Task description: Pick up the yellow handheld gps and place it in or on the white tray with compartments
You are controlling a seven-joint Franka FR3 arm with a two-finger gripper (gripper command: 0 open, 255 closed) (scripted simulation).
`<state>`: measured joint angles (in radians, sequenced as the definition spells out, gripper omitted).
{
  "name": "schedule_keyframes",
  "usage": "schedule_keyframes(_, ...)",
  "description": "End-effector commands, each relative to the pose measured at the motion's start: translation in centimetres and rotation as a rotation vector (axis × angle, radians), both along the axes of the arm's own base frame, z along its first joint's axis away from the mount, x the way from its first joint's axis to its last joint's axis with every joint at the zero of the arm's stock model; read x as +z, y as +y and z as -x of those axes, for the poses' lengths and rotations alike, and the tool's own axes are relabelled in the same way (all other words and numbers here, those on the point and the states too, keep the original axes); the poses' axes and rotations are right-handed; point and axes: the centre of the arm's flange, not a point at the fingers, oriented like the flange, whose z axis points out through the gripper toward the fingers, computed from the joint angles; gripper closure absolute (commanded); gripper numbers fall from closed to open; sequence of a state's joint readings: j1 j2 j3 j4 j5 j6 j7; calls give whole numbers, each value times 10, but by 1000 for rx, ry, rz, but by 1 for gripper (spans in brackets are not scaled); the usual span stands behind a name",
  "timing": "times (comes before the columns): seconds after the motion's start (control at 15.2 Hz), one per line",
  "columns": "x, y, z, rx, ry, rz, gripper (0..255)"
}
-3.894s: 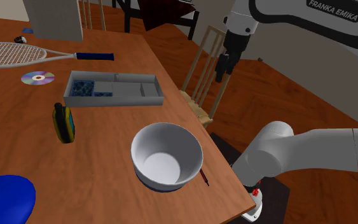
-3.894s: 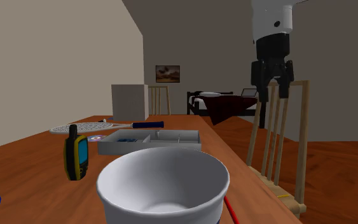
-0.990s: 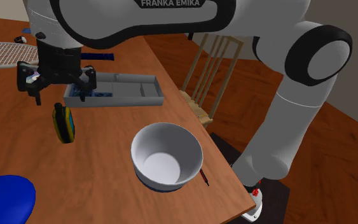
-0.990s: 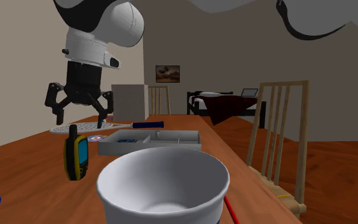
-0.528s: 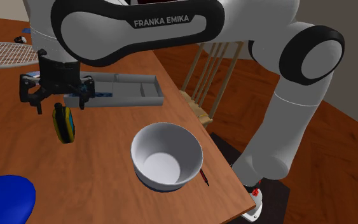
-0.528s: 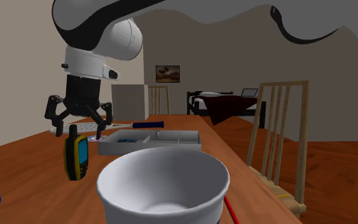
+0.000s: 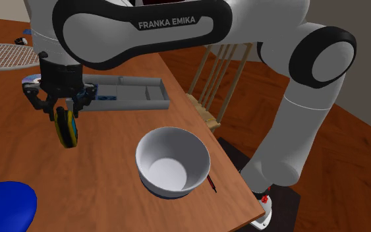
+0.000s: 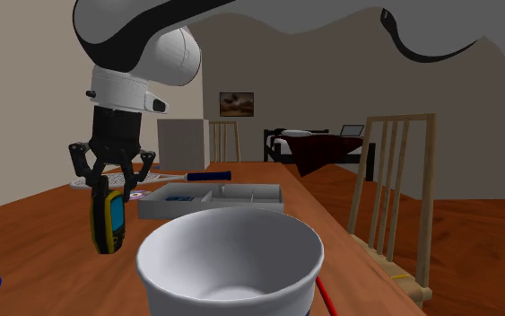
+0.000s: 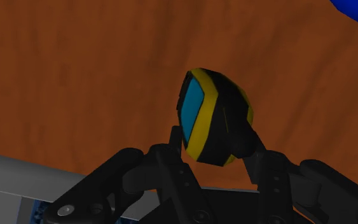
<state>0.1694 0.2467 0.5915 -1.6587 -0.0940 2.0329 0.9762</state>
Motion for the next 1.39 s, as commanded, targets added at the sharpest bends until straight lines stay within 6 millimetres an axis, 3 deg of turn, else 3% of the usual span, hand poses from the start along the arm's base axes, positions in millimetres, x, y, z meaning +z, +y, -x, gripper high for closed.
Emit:
schedule_keyframes(0.0,0,0,0,0,0,0,255)
schedule_keyframes(0.46,0,0,0,0,0,0,255)
schedule_keyframes(1.32,68,0,0,0,0,0,255)
